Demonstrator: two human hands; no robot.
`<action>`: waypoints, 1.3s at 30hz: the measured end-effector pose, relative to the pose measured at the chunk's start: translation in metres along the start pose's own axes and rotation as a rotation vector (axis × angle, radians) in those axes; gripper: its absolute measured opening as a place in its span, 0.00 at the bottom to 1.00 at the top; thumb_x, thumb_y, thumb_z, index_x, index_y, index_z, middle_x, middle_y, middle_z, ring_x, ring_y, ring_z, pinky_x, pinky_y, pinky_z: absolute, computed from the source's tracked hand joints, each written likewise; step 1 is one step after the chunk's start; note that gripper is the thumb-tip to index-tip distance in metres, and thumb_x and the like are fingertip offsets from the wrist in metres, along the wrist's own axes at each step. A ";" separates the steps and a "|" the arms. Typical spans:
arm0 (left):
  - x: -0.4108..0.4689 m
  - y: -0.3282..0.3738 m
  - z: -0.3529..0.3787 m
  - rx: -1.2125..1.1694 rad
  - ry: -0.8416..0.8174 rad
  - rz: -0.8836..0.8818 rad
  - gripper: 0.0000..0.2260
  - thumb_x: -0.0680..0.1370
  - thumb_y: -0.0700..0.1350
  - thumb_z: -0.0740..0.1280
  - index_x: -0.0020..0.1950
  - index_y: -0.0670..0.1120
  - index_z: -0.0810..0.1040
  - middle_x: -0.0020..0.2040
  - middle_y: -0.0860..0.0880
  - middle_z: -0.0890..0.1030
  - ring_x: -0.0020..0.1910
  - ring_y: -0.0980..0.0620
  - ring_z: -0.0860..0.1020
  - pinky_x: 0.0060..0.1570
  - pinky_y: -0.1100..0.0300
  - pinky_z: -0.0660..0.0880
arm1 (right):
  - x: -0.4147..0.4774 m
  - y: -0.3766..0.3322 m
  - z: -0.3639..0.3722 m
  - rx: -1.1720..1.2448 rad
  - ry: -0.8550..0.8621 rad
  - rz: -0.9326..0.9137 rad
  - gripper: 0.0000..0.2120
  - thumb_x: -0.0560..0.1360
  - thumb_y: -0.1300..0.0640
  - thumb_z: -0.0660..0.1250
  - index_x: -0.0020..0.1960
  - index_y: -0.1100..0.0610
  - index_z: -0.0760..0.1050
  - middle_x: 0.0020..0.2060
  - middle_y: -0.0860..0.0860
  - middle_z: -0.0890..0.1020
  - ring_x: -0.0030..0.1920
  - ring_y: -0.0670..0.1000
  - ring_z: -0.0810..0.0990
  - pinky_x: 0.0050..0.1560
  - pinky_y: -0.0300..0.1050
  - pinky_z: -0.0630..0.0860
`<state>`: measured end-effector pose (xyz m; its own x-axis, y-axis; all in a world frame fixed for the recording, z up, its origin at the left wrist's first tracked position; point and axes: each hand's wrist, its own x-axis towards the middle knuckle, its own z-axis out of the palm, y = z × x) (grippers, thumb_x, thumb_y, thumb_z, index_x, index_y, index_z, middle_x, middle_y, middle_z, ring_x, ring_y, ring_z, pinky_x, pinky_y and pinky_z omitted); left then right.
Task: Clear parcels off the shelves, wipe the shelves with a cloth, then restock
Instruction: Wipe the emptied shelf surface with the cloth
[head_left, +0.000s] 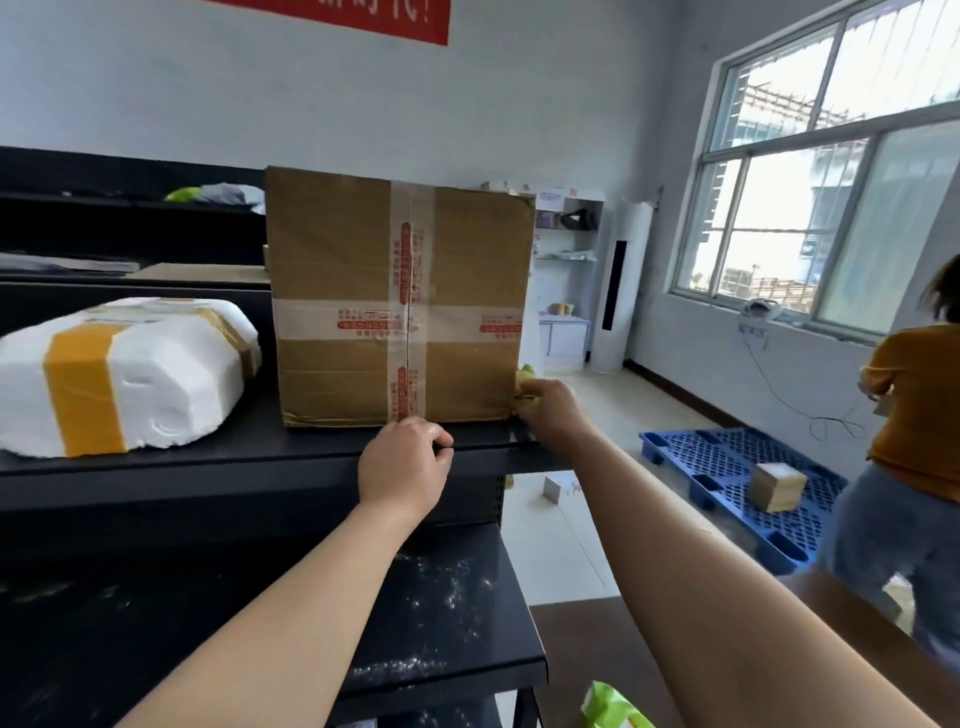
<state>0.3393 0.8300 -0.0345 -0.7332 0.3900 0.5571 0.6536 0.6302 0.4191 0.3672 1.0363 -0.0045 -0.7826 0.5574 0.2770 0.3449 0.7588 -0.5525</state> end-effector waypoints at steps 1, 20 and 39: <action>0.000 0.002 -0.001 0.007 0.004 -0.022 0.06 0.77 0.49 0.66 0.51 0.54 0.82 0.56 0.57 0.80 0.56 0.54 0.75 0.48 0.59 0.73 | 0.007 0.002 0.002 -0.011 -0.019 0.005 0.15 0.75 0.57 0.67 0.61 0.52 0.78 0.54 0.56 0.80 0.53 0.57 0.78 0.57 0.54 0.76; -0.023 0.026 0.004 -0.098 0.010 -0.071 0.13 0.78 0.46 0.66 0.61 0.49 0.77 0.60 0.52 0.77 0.59 0.51 0.74 0.56 0.56 0.73 | -0.090 0.051 -0.052 0.388 0.076 -0.040 0.12 0.70 0.64 0.66 0.37 0.48 0.81 0.33 0.50 0.81 0.28 0.45 0.72 0.31 0.39 0.69; -0.133 -0.017 -0.043 -0.307 -0.404 0.050 0.18 0.77 0.46 0.69 0.65 0.58 0.72 0.63 0.56 0.71 0.62 0.56 0.71 0.61 0.59 0.69 | -0.190 0.008 0.002 0.984 -0.566 -0.007 0.13 0.75 0.74 0.58 0.50 0.59 0.75 0.37 0.53 0.76 0.35 0.49 0.75 0.41 0.44 0.75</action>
<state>0.4337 0.7391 -0.0847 -0.6740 0.6812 0.2860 0.6703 0.4011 0.6243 0.5181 0.9359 -0.0630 -0.9909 0.1324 0.0253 -0.0219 0.0276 -0.9994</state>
